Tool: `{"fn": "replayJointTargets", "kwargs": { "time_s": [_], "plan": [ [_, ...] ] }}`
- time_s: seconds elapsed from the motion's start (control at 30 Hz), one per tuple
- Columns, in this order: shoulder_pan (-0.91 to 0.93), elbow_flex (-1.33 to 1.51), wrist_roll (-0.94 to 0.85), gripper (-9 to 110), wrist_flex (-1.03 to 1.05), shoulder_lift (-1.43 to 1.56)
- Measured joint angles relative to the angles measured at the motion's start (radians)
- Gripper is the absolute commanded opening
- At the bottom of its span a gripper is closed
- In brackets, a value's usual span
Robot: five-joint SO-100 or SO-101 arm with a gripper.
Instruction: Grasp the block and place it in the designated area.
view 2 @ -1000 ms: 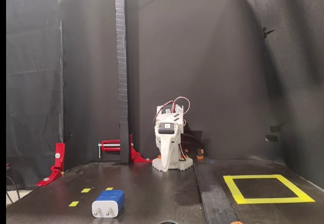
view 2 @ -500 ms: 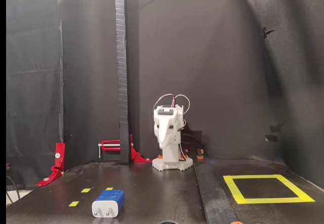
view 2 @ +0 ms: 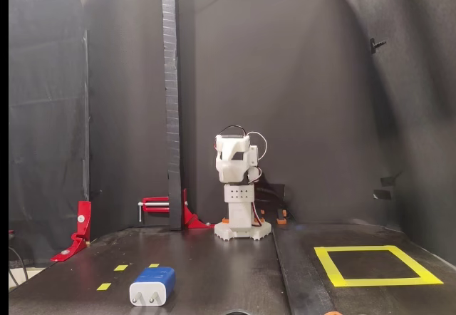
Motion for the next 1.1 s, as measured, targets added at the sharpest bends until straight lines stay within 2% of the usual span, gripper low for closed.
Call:
{"fn": "replayJointTargets", "kwargs": {
  "time_s": [0.27,0.8,1.1],
  "plan": [
    [0.023,0.000,-0.006,0,0.000,0.000],
    [0.348,0.000,-0.006,0,0.069,0.000],
    [0.376,0.000,-0.012,0,0.069,0.000]
  ]
}}
